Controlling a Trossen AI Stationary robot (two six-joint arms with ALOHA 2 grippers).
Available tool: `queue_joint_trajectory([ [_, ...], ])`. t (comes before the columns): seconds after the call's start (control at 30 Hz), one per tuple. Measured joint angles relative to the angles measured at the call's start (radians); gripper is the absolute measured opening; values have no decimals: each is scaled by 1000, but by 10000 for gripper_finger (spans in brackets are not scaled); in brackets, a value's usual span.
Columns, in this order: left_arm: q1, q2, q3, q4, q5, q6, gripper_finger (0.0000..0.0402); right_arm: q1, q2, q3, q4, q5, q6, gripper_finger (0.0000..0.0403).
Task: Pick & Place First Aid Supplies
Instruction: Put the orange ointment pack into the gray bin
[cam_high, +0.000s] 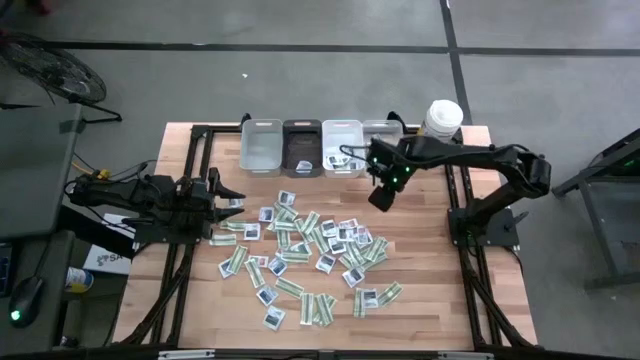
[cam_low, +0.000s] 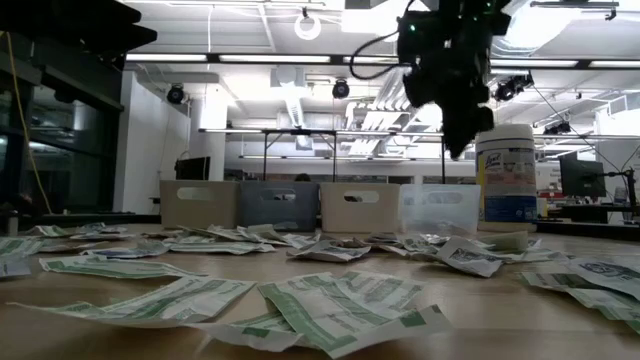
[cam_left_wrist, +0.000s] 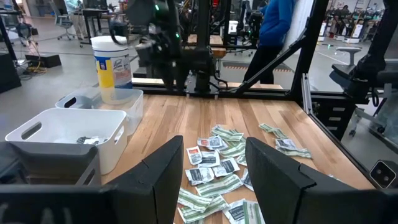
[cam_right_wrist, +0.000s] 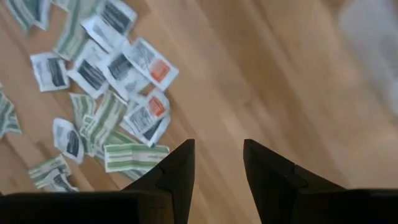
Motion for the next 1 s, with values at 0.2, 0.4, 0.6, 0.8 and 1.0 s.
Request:
queue_joint_trajectory([
  [0.2, 0, 0, 0, 0, 0, 0, 172, 61, -54, -143, 96, -6, 159, 130],
  [0.4, 0, 0, 0, -3, 0, 0, 172, 139, -152, -267, 126, -1, 323, 130],
  [0.6, 0, 0, 0, -3, 0, 0, 172, 242, -225, -407, 258, -1, 443, 130],
  [0.8, 0, 0, 0, -3, 0, 0, 172, 321, -235, -526, 442, 11, 523, 130],
  [1.0, 0, 0, 0, -4, 0, 0, 172, 355, -235, -615, 610, 44, 592, 135],
])
